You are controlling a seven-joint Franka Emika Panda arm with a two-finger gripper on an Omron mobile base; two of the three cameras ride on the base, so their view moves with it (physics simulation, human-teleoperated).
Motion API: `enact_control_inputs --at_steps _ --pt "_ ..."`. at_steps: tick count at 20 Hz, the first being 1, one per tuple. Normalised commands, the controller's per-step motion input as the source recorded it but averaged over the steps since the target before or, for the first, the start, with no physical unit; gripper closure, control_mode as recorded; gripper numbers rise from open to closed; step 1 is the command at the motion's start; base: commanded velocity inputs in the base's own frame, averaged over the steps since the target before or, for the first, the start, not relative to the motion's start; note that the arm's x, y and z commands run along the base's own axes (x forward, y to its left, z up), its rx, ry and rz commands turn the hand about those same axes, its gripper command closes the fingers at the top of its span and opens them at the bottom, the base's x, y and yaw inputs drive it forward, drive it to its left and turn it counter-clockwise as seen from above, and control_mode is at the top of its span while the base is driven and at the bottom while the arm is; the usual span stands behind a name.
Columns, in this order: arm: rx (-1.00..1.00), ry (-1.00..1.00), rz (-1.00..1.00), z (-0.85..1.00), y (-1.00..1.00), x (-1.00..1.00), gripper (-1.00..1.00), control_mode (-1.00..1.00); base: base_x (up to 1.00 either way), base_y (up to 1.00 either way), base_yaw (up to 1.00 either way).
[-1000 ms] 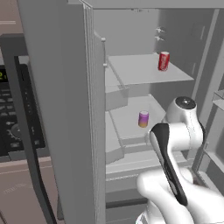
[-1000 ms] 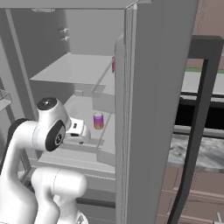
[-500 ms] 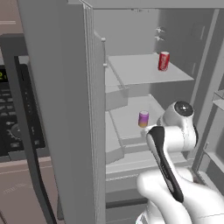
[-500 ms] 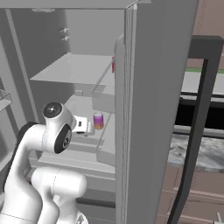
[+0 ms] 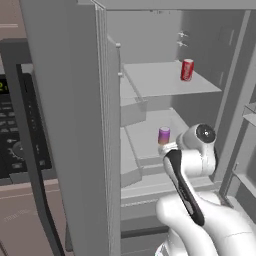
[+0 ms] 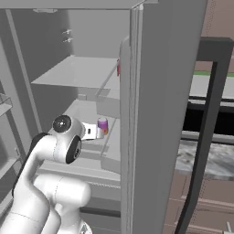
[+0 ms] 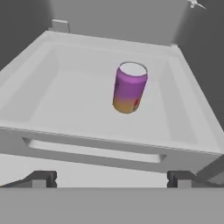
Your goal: Open the fridge, grab two sodas, and place both sodas inside the bowl with ice on the dining counter.
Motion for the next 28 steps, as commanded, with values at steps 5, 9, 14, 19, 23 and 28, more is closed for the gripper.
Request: enact_control_inputs --at_steps 5,9,14,19,23,28 --pt "0.04 -0.08 0.0 0.0 -0.14 0.38 -1.0 -1.0 0.0 0.0 0.0" --pt "0.01 -0.01 -0.01 -0.07 -0.04 0.25 -1.0 -1.0 0.0 0.0 0.0" --pt "0.0 0.0 -0.02 -0.29 0.02 0.22 -1.0 -1.0 0.0 0.0 0.0" --pt "0.0 0.0 0.0 -0.17 0.0 0.15 -1.0 -1.0 0.0 0.0 0.0" --pt "0.0 0.0 0.0 -0.09 0.0 0.11 -1.0 -1.0 0.0 0.0 0.0" --pt "0.01 0.0 0.0 -0.02 -0.01 0.16 -1.0 -1.0 0.0 0.0 0.0"
